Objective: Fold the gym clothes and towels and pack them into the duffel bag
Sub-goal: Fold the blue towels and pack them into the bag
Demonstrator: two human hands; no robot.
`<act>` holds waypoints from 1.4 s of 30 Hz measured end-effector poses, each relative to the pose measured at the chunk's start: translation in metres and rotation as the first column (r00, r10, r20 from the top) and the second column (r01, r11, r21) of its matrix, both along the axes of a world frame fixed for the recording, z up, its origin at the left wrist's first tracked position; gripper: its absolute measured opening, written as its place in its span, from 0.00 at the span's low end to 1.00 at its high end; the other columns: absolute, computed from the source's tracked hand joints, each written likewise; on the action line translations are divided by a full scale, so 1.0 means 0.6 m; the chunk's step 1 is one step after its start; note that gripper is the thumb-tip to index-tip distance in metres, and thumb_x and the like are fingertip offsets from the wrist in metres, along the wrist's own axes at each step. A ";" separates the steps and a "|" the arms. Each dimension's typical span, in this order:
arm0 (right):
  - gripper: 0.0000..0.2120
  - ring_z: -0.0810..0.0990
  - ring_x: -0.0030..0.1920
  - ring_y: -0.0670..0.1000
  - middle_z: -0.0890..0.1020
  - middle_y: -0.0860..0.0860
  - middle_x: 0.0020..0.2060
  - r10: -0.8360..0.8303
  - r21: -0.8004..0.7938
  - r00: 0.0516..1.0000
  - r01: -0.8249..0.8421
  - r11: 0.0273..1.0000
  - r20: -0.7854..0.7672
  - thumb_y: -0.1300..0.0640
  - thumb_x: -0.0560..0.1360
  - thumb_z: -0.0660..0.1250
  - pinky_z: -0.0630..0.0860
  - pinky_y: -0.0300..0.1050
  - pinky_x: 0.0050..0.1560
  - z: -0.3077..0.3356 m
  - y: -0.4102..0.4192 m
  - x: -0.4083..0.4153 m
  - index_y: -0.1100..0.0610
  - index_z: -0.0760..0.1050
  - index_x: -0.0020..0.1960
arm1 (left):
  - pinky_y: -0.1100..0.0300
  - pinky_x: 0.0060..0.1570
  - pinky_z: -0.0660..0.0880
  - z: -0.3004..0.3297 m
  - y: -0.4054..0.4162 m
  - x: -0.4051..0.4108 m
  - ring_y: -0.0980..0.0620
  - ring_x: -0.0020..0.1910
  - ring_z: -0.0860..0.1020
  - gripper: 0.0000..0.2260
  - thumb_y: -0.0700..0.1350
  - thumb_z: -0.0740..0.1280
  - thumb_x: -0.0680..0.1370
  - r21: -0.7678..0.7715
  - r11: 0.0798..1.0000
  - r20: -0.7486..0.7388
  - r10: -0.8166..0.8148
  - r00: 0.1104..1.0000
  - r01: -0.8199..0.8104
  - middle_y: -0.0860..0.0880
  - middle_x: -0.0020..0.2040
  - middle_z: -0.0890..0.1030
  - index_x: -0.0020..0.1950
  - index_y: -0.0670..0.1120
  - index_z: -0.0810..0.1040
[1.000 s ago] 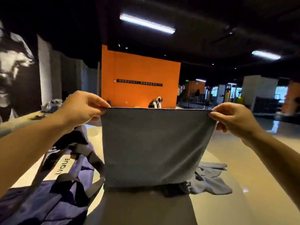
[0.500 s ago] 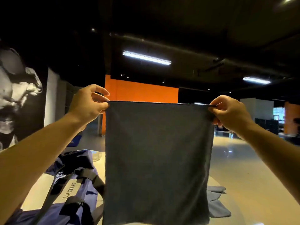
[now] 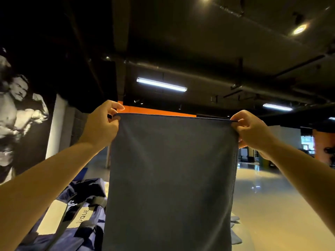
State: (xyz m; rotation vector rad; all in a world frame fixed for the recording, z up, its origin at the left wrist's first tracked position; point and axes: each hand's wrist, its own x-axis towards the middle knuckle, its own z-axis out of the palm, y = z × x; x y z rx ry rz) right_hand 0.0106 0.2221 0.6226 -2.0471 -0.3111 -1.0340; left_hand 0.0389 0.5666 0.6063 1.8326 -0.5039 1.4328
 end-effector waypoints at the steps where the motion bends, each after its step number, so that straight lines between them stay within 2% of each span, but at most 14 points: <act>1: 0.05 0.77 0.39 0.50 0.76 0.52 0.42 -0.001 -0.001 1.000 0.001 1.000 0.011 0.63 0.81 0.57 0.74 0.38 0.26 0.001 -0.001 -0.009 0.56 0.69 0.54 | 0.72 0.41 0.69 0.000 -0.002 -0.012 0.50 0.50 0.74 0.11 0.37 0.63 0.80 -0.010 1.000 0.026 0.002 1.000 -0.002 0.48 0.53 0.74 0.62 0.42 0.74; 4: 0.06 0.76 0.40 0.51 0.76 0.53 0.42 0.018 0.032 0.998 -0.020 0.999 0.060 0.64 0.81 0.57 0.75 0.41 0.29 0.006 -0.003 -0.032 0.55 0.70 0.54 | 0.72 0.41 0.68 0.011 -0.005 -0.041 0.52 0.47 0.73 0.13 0.35 0.61 0.80 -0.053 0.999 0.097 0.006 0.995 0.000 0.46 0.52 0.73 0.62 0.47 0.74; 6: 0.07 0.75 0.41 0.50 0.76 0.52 0.42 0.010 0.020 0.996 -0.012 1.000 0.090 0.64 0.81 0.57 0.73 0.43 0.33 0.008 -0.003 -0.037 0.55 0.70 0.54 | 0.66 0.44 0.70 0.021 -0.009 -0.050 0.50 0.48 0.73 0.14 0.34 0.60 0.79 -0.090 0.996 0.094 -0.016 0.995 0.025 0.45 0.52 0.73 0.62 0.48 0.74; 10: 0.06 0.73 0.42 0.47 0.75 0.48 0.42 -0.053 0.009 0.996 0.052 0.999 0.077 0.62 0.80 0.58 0.69 0.40 0.36 0.002 -0.001 -0.014 0.53 0.71 0.53 | 0.60 0.43 0.71 0.015 -0.018 -0.034 0.53 0.44 0.73 0.13 0.34 0.61 0.79 -0.170 0.982 -0.053 -0.095 0.994 0.085 0.53 0.44 0.73 0.60 0.48 0.73; 15: 0.04 0.74 0.43 0.51 0.75 0.53 0.44 -0.113 -0.161 0.974 0.081 0.984 -0.197 0.61 0.80 0.61 0.72 0.42 0.34 -0.068 0.009 0.071 0.55 0.72 0.52 | 0.53 0.49 0.69 -0.072 0.006 0.058 0.46 0.51 0.73 0.13 0.33 0.61 0.79 -0.121 0.992 -0.340 -0.072 0.938 0.032 0.46 0.51 0.74 0.57 0.50 0.74; 19: 0.06 0.78 0.46 0.56 0.80 0.56 0.45 -0.214 -0.311 0.875 0.077 0.947 -0.435 0.61 0.78 0.65 0.78 0.52 0.48 -0.175 0.036 0.173 0.54 0.75 0.42 | 0.51 0.50 0.73 -0.206 0.025 0.158 0.42 0.50 0.75 0.13 0.34 0.61 0.77 -0.012 0.993 -0.566 0.092 0.820 -0.119 0.45 0.52 0.76 0.53 0.52 0.74; 22: 0.07 0.80 0.38 0.55 0.80 0.59 0.40 -0.162 -0.205 0.774 0.043 0.978 -0.611 0.63 0.79 0.62 0.78 0.46 0.36 -0.273 0.066 0.243 0.57 0.75 0.43 | 0.52 0.47 0.71 -0.327 0.016 0.214 0.43 0.47 0.73 0.16 0.32 0.60 0.75 0.016 0.982 -0.709 0.143 0.690 -0.187 0.46 0.50 0.75 0.58 0.47 0.75; 26: 0.03 0.82 0.43 0.58 0.79 0.60 0.47 -0.060 0.093 0.683 0.186 0.978 -0.728 0.60 0.80 0.61 0.83 0.52 0.42 -0.404 0.095 0.328 0.55 0.71 0.48 | 0.41 0.48 0.77 -0.461 -0.023 0.267 0.39 0.45 0.73 0.15 0.30 0.57 0.77 -0.206 0.952 -0.773 -0.015 0.634 -0.228 0.42 0.52 0.70 0.60 0.43 0.72; 29: 0.04 0.80 0.47 0.58 0.77 0.60 0.50 -0.023 0.306 0.730 0.314 0.899 -0.683 0.62 0.81 0.57 0.81 0.53 0.46 -0.489 0.106 0.375 0.57 0.70 0.53 | 0.39 0.51 0.76 -0.524 -0.048 0.294 0.36 0.50 0.73 0.15 0.31 0.55 0.79 -0.252 0.932 -0.741 -0.012 0.672 -0.261 0.42 0.55 0.67 0.62 0.42 0.73; 31: 0.04 0.75 0.49 0.56 0.75 0.56 0.47 -0.123 0.291 0.779 0.370 0.882 -0.615 0.62 0.81 0.55 0.76 0.50 0.51 -0.522 0.114 0.383 0.57 0.67 0.52 | 0.43 0.58 0.74 -0.534 -0.056 0.309 0.38 0.54 0.72 0.15 0.32 0.56 0.80 -0.255 0.931 -0.703 0.005 0.712 -0.259 0.40 0.59 0.67 0.63 0.42 0.72; 34: 0.04 0.69 0.46 0.52 0.71 0.54 0.47 -0.234 0.264 0.852 0.388 0.883 -0.469 0.62 0.81 0.53 0.63 0.43 0.44 -0.547 0.127 0.391 0.57 0.65 0.52 | 0.58 0.57 0.66 -0.524 -0.063 0.326 0.41 0.56 0.71 0.15 0.32 0.55 0.80 -0.181 0.946 -0.635 0.097 0.766 -0.269 0.38 0.61 0.69 0.64 0.41 0.72; 38: 0.07 0.70 0.45 0.50 0.72 0.52 0.46 -0.241 0.204 0.945 0.286 0.936 -0.221 0.63 0.80 0.54 0.64 0.38 0.44 -0.556 0.133 0.415 0.61 0.68 0.56 | 0.69 0.49 0.62 -0.524 -0.066 0.345 0.52 0.48 0.67 0.15 0.31 0.55 0.79 -0.103 0.973 -0.439 0.143 0.887 -0.208 0.34 0.56 0.70 0.64 0.37 0.73; 40: 0.08 0.70 0.44 0.49 0.72 0.52 0.45 -0.225 0.147 0.965 0.244 0.959 -0.133 0.63 0.80 0.55 0.64 0.37 0.40 -0.558 0.133 0.423 0.62 0.68 0.57 | 0.73 0.46 0.64 -0.529 -0.064 0.356 0.59 0.45 0.64 0.16 0.31 0.55 0.78 -0.069 0.981 -0.369 0.145 0.918 -0.183 0.32 0.55 0.70 0.63 0.35 0.72; 42: 0.08 0.70 0.43 0.50 0.72 0.52 0.45 -0.216 0.116 0.972 0.227 0.967 -0.094 0.62 0.79 0.55 0.66 0.36 0.38 -0.560 0.131 0.433 0.62 0.68 0.57 | 0.77 0.47 0.65 -0.529 -0.063 0.368 0.60 0.46 0.65 0.16 0.31 0.56 0.77 -0.053 0.985 -0.352 0.133 0.927 -0.162 0.31 0.56 0.69 0.64 0.35 0.72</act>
